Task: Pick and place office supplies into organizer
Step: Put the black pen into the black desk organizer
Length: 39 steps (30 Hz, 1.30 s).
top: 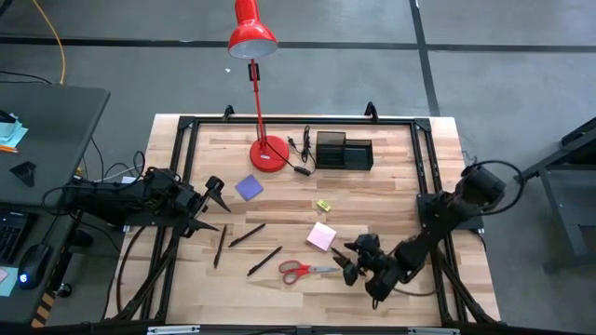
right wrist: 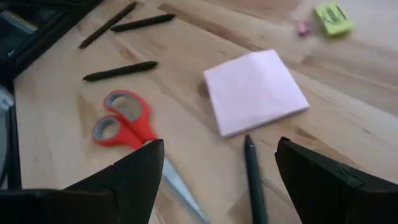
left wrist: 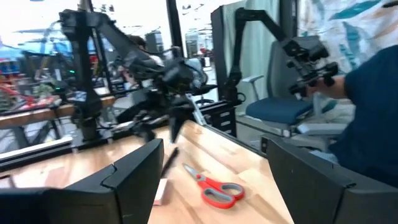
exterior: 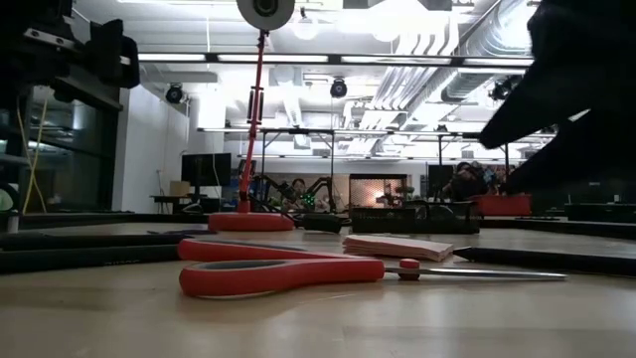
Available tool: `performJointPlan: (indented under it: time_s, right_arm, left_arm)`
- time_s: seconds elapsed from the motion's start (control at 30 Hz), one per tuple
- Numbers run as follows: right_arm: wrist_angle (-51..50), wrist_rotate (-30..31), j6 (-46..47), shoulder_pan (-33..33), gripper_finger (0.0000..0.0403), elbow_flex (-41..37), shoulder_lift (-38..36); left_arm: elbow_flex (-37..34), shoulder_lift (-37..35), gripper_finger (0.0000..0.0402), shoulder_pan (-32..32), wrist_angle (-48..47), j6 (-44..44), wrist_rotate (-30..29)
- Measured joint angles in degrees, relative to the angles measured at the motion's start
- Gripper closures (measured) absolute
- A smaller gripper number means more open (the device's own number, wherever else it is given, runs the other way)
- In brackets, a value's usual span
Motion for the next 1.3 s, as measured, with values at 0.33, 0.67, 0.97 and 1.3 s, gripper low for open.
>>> performJointPlan:
  time_s: [0.33,0.67,0.97,1.3]
  right_arm:
    - [-2.5,23.1,-9.2,8.8,0.0104,8.0,7.5]
    - [-5.0,11.1,-1.5,5.1,0.0104,8.0,11.6]
    - [-13.4,9.2,4.8,6.2,0.0104,8.0,11.6]
    - [-19.0,6.2,13.7,9.7,0.0118,8.0,13.6]
  left_arm:
    - [0.0,0.0,0.0124,0.0,0.9,3.1,-3.2]
    - [0.0,0.0,0.0124,0.0,0.9,2.4,-3.8]
    - [0.0,0.0,0.0124,0.0,-1.3,2.4,-3.8]
    - [0.0,0.0,0.0124,0.0,-1.7,1.9,-3.8]
